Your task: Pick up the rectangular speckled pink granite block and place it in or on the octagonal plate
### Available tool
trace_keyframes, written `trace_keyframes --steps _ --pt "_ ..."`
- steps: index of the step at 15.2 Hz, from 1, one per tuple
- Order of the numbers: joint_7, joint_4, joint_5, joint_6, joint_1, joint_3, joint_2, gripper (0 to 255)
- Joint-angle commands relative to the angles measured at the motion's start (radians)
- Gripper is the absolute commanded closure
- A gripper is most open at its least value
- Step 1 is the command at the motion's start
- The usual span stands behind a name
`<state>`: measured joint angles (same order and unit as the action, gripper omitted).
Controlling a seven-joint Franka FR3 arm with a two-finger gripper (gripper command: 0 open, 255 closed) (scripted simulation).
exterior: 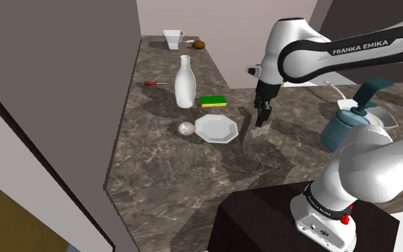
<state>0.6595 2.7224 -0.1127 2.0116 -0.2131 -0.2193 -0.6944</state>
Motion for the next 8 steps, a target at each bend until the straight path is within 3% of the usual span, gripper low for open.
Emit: trace_keyframes --steps 1,8 --pt "-0.001 -0.021 0.003 -0.025 -0.001 0.003 -0.004 255" --pt "-0.003 -0.1 0.011 -0.13 -0.005 0.015 -0.03 255"
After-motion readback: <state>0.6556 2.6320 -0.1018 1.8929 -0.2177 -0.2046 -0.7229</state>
